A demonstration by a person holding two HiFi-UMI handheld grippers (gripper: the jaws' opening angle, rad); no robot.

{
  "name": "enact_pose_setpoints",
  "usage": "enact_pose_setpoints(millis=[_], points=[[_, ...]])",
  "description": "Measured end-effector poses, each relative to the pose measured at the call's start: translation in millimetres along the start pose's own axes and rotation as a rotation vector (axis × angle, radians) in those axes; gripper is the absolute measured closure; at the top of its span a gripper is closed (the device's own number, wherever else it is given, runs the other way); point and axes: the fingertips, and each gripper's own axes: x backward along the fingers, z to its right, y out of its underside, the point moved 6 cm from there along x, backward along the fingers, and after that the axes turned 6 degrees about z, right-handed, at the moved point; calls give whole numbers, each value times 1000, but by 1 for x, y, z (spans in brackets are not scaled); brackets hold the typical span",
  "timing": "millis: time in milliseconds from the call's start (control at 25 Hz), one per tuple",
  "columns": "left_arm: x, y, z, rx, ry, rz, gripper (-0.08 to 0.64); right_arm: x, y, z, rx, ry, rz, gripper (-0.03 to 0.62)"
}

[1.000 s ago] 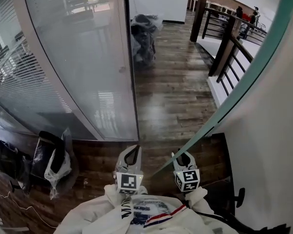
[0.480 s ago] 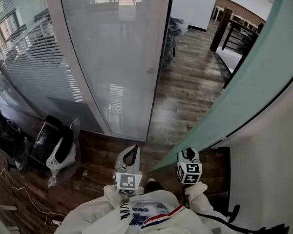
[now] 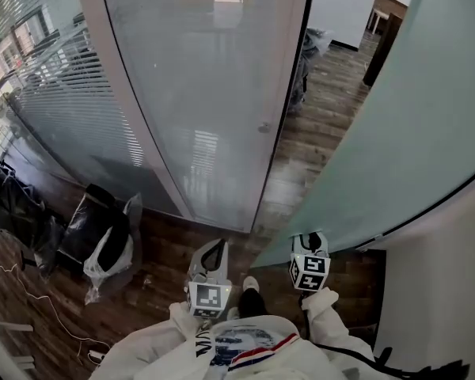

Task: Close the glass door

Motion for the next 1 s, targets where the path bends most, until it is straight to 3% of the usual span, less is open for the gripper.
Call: enact_pose_setpoints(millis=[320, 1000], points=[[-50, -13, -6, -13, 16, 5, 557, -44, -11, 6, 1, 11, 1, 463], [-115, -27, -26, -33, -42, -36, 557, -103, -24, 11, 17, -8, 35, 466]])
